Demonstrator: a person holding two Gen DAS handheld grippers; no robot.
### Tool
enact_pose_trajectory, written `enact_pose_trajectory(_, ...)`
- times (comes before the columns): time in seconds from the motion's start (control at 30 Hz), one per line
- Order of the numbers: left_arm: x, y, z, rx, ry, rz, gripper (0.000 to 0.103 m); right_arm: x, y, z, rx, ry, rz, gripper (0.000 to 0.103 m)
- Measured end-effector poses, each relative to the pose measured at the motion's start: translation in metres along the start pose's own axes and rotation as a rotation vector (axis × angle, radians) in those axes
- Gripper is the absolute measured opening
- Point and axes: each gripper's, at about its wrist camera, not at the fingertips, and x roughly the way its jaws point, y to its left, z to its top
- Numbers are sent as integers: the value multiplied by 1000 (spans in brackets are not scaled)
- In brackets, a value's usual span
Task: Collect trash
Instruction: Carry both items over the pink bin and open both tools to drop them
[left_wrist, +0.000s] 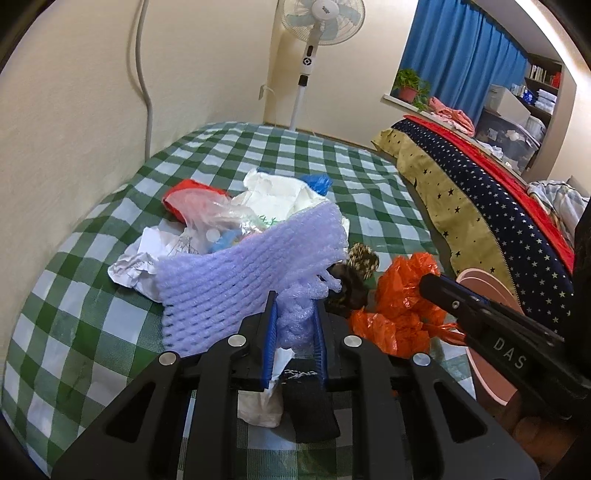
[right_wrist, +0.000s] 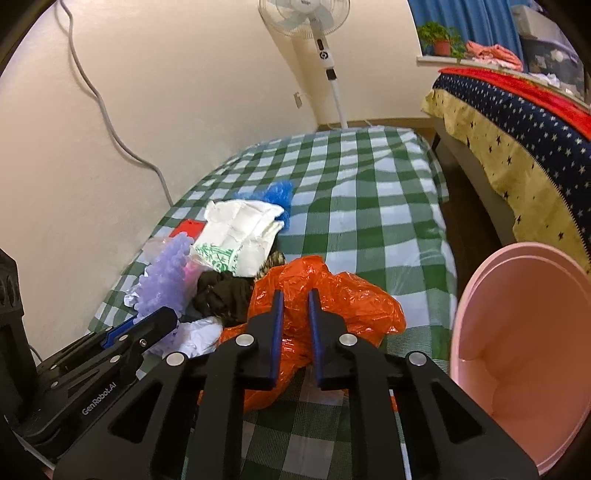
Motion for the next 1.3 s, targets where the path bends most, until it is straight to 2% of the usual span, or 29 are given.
enact_pose_trajectory(0.37, -46, -11, 2, 43, -98, -18, 16, -60, -2, 0, -29, -105, -74, 13)
enact_pose_trajectory(0.6, -74, -28, -3, 83, -153, -54, 16, -105, -13, -6, -13, -170, -130, 13)
enact_pose_trajectory(1.0, -95, -72, -11, 142, -188, -178, 16, -166, -53, -10, 68, -246, -265, 13)
enact_pose_trajectory(1.3, -82, -105, -7, 178, -176, -281, 16, -188, -85, -13, 142, -286, -377, 13)
